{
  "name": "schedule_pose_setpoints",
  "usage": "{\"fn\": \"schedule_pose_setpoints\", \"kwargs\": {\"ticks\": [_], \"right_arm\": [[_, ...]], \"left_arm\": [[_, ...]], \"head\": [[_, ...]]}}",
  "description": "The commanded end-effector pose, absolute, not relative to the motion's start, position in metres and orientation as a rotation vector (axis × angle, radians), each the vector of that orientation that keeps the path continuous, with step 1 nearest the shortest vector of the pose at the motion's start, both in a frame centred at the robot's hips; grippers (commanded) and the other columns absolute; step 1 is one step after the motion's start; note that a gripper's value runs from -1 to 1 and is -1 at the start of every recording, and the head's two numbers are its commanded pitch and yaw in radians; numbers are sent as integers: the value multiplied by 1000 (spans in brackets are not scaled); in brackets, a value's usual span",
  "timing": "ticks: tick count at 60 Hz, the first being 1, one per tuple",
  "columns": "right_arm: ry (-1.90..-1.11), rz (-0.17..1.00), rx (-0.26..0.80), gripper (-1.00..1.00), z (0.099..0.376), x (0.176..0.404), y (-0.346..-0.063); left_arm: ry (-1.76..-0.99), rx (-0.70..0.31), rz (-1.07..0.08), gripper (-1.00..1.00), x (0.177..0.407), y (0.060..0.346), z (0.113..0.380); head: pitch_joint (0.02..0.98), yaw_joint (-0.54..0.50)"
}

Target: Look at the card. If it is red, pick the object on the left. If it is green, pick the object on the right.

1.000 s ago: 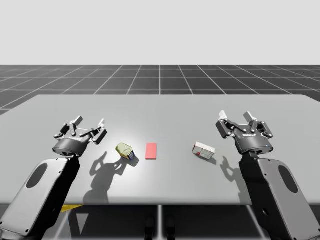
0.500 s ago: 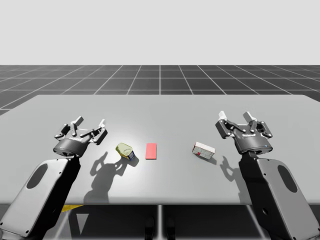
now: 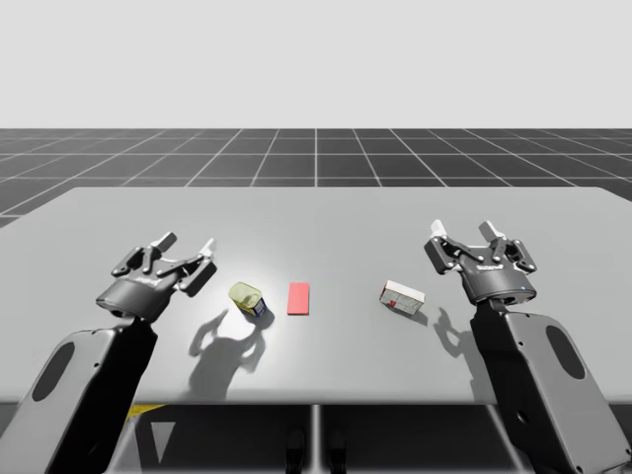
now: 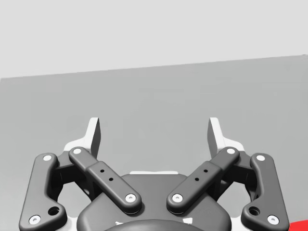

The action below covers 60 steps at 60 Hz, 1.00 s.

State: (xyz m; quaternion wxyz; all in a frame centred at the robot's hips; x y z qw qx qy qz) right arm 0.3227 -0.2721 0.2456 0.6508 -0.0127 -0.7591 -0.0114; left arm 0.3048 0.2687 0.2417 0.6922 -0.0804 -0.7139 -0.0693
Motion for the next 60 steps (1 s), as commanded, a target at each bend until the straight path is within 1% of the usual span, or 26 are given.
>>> {"fn": "schedule_pose_setpoints", "kwargs": {"ticks": [1,2,9,12,21,24,31,37,43,60], "right_arm": [[-1718,-27,-31,-1000,244,323,-272],[-1717,-28,-32,-1000,243,324,-272],[-1713,-28,-34,-1000,242,324,-271],[-1712,-29,-34,-1000,242,324,-271],[-1710,-27,-35,-1000,241,325,-270],[-1711,-27,-35,-1000,241,325,-270],[-1711,-27,-36,-1000,241,325,-270],[-1712,-27,-37,-1000,240,325,-271],[-1713,-27,-38,-1000,240,325,-271],[-1716,-30,-38,-1000,241,325,-272]], "left_arm": [[-1544,-298,-205,-1000,283,252,248],[-1524,-313,-223,-1000,278,251,247],[-1470,-324,-282,-1000,260,249,236],[-1452,-334,-288,-1000,255,249,233],[-1391,-304,-351,-1000,233,245,211],[-1380,-295,-363,-1000,229,243,205],[-1331,-277,-369,-1000,221,238,183],[-1289,-263,-372,-1000,220,232,167],[-1264,-260,-376,-1000,222,228,159],[-1230,-242,-359,-1000,240,218,151]], "head": [[863,297],[863,297],[866,298],[867,298],[868,297],[868,297],[865,296],[864,294],[862,291],[861,285]]}}
